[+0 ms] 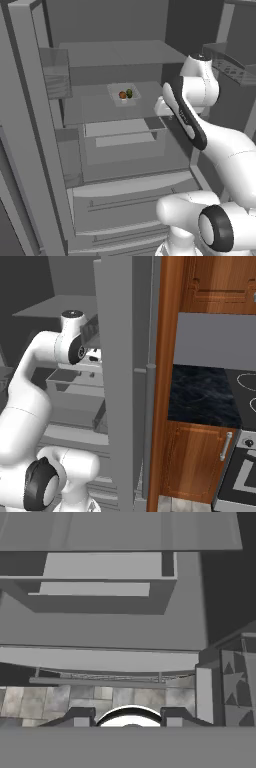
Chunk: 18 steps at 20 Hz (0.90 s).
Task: Place the tupperware containing the chicken drumstick and squash meal in the microwave. Close the microwave door and press the start button to reheat the meal.
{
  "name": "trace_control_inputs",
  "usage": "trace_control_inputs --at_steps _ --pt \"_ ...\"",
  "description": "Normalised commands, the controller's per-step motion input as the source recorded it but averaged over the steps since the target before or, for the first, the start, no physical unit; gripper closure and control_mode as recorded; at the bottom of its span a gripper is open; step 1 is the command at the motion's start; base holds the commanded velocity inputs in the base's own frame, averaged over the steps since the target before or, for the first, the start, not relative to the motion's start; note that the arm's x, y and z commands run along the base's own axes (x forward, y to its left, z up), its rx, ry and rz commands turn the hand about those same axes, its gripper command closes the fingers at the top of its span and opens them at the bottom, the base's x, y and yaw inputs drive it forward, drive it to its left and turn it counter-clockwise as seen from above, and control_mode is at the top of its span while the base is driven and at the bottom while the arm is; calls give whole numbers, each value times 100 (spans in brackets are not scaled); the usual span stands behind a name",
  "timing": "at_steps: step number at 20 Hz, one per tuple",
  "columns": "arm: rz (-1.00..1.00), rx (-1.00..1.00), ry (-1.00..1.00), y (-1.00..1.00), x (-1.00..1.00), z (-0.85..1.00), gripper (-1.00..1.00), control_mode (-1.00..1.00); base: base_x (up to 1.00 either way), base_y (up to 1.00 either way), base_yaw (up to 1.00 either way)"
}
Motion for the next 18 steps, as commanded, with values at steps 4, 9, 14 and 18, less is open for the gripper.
trace_control_inputs --at_steps 4,9,14,18 --pt "-6 -1 -20 28 -1 0 -100 -100 0 0 0" --pt "-15 0 -36 34 -1 1 -100 -100 0 0 0" --pt "-21 4 -26 22 2 1 -100 -100 0 0 0" --pt "-24 11 -11 11 15 0 -100 -100 0 0 0"
